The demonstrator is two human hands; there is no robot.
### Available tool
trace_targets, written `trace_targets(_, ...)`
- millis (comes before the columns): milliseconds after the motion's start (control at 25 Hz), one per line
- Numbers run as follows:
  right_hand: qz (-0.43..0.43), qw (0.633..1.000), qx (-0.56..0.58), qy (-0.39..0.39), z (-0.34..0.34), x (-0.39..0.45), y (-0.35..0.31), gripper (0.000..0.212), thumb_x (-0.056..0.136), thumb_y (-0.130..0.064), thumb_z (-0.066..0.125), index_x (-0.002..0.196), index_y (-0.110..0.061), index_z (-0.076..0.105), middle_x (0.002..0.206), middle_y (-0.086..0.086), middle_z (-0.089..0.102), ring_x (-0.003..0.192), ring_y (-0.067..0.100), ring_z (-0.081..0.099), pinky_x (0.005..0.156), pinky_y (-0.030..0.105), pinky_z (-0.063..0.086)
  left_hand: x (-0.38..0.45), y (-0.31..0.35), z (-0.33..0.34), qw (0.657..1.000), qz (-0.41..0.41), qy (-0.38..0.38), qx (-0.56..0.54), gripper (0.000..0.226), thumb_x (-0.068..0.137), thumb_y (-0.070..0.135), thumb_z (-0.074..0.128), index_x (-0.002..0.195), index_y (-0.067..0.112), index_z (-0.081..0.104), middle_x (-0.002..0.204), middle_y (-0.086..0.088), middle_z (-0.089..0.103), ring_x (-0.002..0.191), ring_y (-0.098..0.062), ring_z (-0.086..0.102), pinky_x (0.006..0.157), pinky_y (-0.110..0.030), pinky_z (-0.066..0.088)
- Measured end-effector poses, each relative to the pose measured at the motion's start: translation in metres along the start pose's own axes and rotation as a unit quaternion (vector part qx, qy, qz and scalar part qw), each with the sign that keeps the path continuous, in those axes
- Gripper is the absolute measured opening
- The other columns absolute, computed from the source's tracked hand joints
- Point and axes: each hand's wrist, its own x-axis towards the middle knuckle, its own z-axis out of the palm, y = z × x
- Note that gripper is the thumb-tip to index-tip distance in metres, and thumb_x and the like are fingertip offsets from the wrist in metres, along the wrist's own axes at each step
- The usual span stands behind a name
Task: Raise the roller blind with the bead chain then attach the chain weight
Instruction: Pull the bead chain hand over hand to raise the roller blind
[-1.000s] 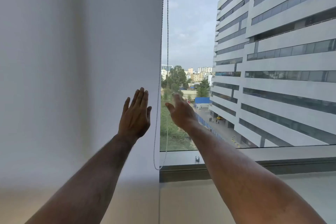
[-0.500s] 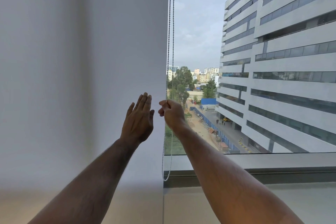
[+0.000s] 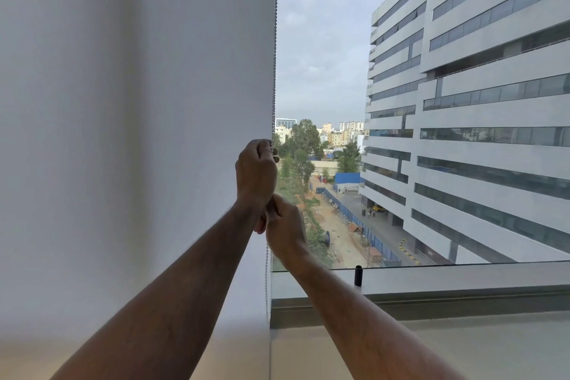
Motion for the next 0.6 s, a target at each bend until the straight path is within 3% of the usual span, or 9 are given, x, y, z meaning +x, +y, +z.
trace_targets(160, -0.013, 1.000, 0.019, 0.007, -0.002, -0.018, -0.010, 0.035, 0.106, -0.010, 0.044, 0.077, -0.016, 0.063, 0.056, 0.000, 0.064, 0.049, 0.008, 0.060, 0.052, 0.033, 0.051, 0.001, 0.031, 0.000, 0.986, -0.068, -0.020, -0.154, 0.035, 0.109, 0.023, 0.034, 0.118, 0.007, 0.064, 0.104, -0.014, 0.075, 0.084, -0.023, 0.075, 0.083, -0.041, 0.058)
trace_targets(280, -0.019, 0.999, 0.033, 0.017, -0.006, -0.026, -0.011, 0.032, 0.107, -0.010, 0.044, 0.082, -0.010, 0.064, 0.055, 0.004, 0.063, 0.048, 0.011, 0.060, 0.052, 0.032, 0.049, 0.003, 0.055, -0.006, 0.967, -0.089, -0.049, -0.233, 0.036, 0.111, 0.022, 0.034, 0.122, 0.005, 0.063, 0.104, -0.015, 0.075, 0.078, -0.021, 0.071, 0.071, -0.033, 0.056)
trace_targets(400, -0.023, 0.999, 0.031, 0.023, -0.010, -0.030, -0.011, 0.031, 0.107, -0.009, 0.044, 0.084, -0.009, 0.064, 0.054, 0.003, 0.061, 0.048, 0.011, 0.058, 0.053, 0.033, 0.049, 0.005, 0.067, -0.007, 0.968, -0.053, -0.056, -0.238, 0.030, 0.109, 0.019, 0.043, 0.117, 0.007, 0.069, 0.079, -0.005, 0.068, 0.054, -0.012, 0.054, 0.047, -0.024, 0.040)
trace_targets(480, -0.028, 0.999, 0.026, 0.018, -0.013, -0.031, -0.012, 0.030, 0.107, -0.010, 0.043, 0.085, -0.010, 0.065, 0.054, 0.005, 0.061, 0.049, 0.013, 0.057, 0.053, 0.032, 0.047, 0.003, 0.069, -0.004, 0.975, -0.009, -0.039, -0.218, 0.028, 0.107, 0.013, 0.047, 0.103, 0.010, 0.074, 0.063, 0.001, 0.055, 0.047, -0.009, 0.040, 0.044, -0.022, 0.030)
trace_targets(600, -0.016, 0.999, 0.026, -0.007, -0.019, -0.035, -0.015, 0.028, 0.109, -0.020, 0.044, 0.100, -0.017, 0.070, 0.068, 0.003, 0.072, 0.064, 0.011, 0.067, 0.064, 0.021, 0.048, -0.003, 0.073, -0.003, 0.979, 0.032, -0.012, -0.201, 0.031, 0.105, 0.009, 0.047, 0.086, 0.014, 0.071, 0.057, 0.004, 0.047, 0.043, -0.005, 0.035, 0.047, -0.024, 0.030)
